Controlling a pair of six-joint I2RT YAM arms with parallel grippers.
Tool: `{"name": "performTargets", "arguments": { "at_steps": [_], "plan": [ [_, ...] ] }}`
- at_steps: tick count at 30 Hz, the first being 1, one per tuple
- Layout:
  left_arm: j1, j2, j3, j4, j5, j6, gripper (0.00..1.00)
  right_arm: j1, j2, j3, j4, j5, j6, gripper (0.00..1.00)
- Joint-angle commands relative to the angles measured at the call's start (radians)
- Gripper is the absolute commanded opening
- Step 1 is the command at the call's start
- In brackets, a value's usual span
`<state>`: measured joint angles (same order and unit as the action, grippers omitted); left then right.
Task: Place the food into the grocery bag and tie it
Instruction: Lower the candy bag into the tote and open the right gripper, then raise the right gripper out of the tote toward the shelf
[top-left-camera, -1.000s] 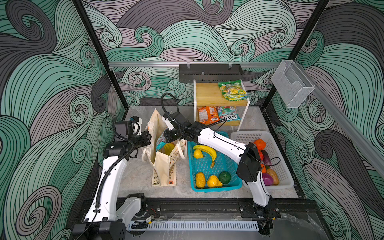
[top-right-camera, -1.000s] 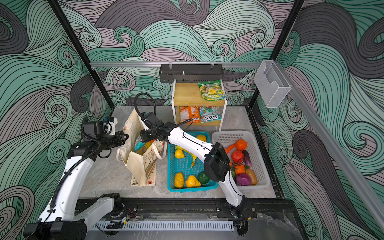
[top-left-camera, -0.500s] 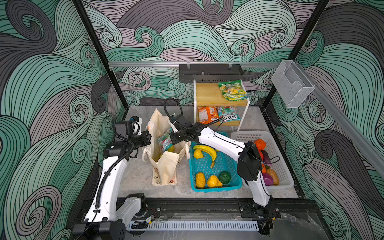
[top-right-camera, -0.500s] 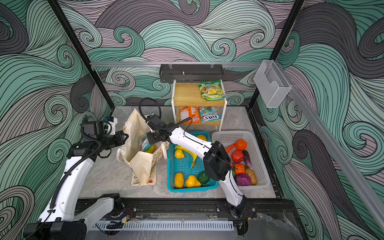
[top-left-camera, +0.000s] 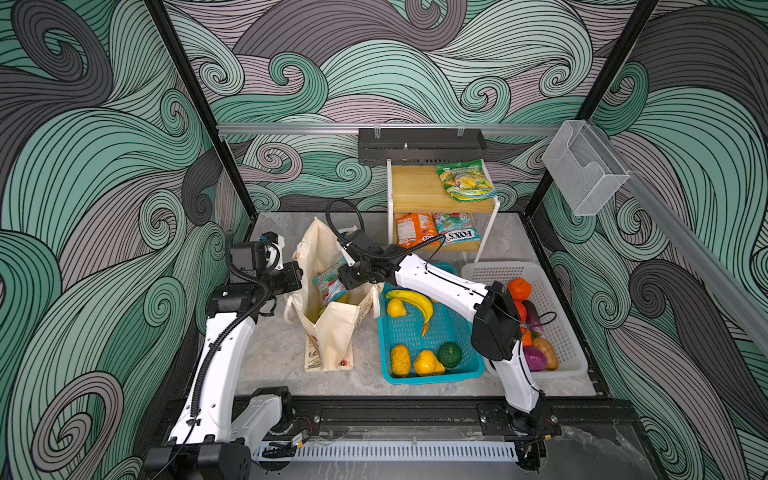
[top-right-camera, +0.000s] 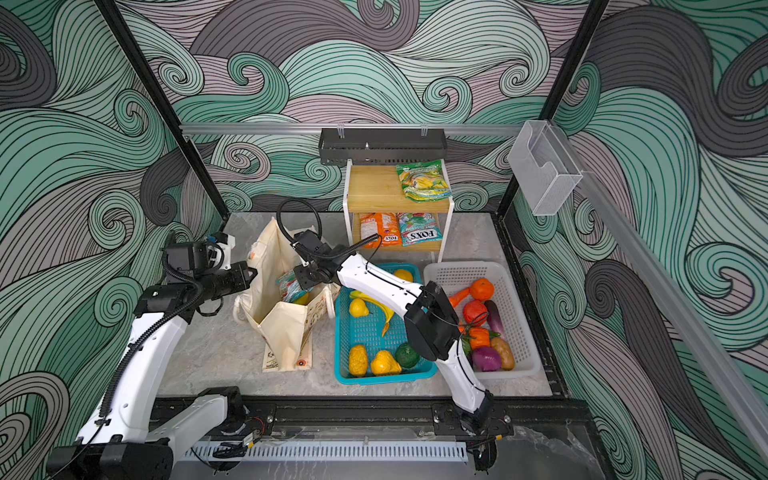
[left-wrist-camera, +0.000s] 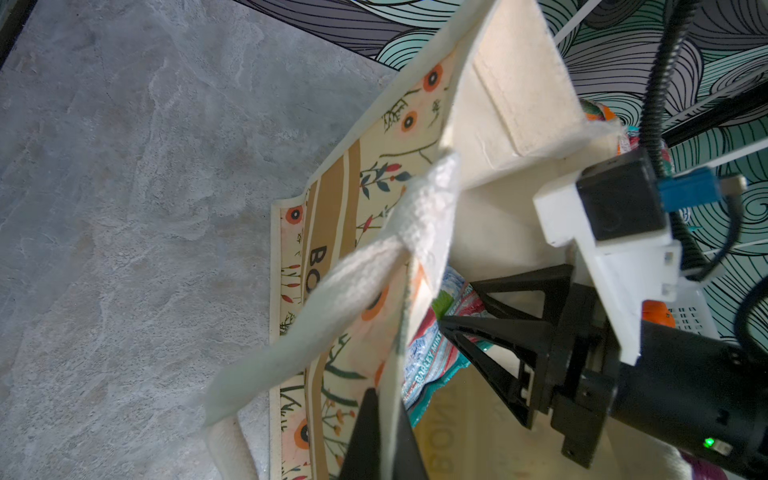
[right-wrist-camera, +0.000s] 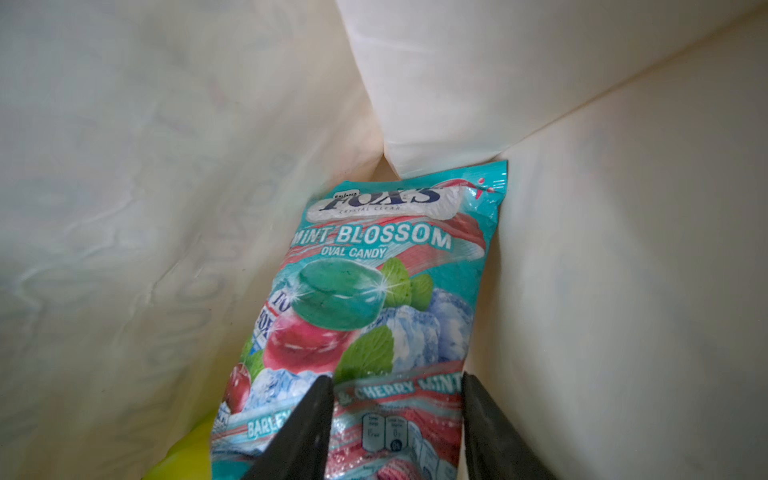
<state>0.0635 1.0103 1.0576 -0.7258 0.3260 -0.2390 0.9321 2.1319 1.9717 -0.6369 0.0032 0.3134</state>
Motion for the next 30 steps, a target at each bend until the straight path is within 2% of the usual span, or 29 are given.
{"name": "performTargets", "arguments": {
  "at_steps": [1,3,5,9,15,21,26,30],
  "plan": [
    [0.001,-0.004,0.001,-0.011,-0.026,0.005,0.0,-0.001,-0.107,-0.02,-0.021,-0.019,0.013,0.65],
    [0.001,-0.004,0.002,-0.016,-0.039,0.005,0.0,-0.001,-0.161,-0.04,-0.018,-0.017,0.025,0.73],
    [0.001,-0.005,0.001,-0.017,-0.042,0.004,0.0,0.0,-0.218,-0.066,-0.01,-0.019,0.029,0.75],
    [0.001,-0.006,0.002,-0.017,-0.044,0.002,0.0,-0.001,-0.338,-0.143,0.017,-0.007,0.032,1.0],
    [0.001,-0.008,0.002,-0.017,-0.048,0.003,0.0,-0.004,-0.481,-0.225,0.025,0.036,0.02,1.0],
    [0.001,-0.009,0.002,-0.017,-0.049,0.003,0.0,-0.018,-0.654,-0.292,0.053,0.042,-0.076,1.0],
    [0.001,-0.009,0.002,-0.018,-0.05,0.002,0.0,-0.153,-0.803,-0.388,0.115,-0.019,-0.081,1.0],
    [0.0,-0.009,0.001,-0.017,-0.048,0.003,0.0,-0.272,-0.867,-0.409,0.106,0.045,-0.123,1.0]
  ]
}}
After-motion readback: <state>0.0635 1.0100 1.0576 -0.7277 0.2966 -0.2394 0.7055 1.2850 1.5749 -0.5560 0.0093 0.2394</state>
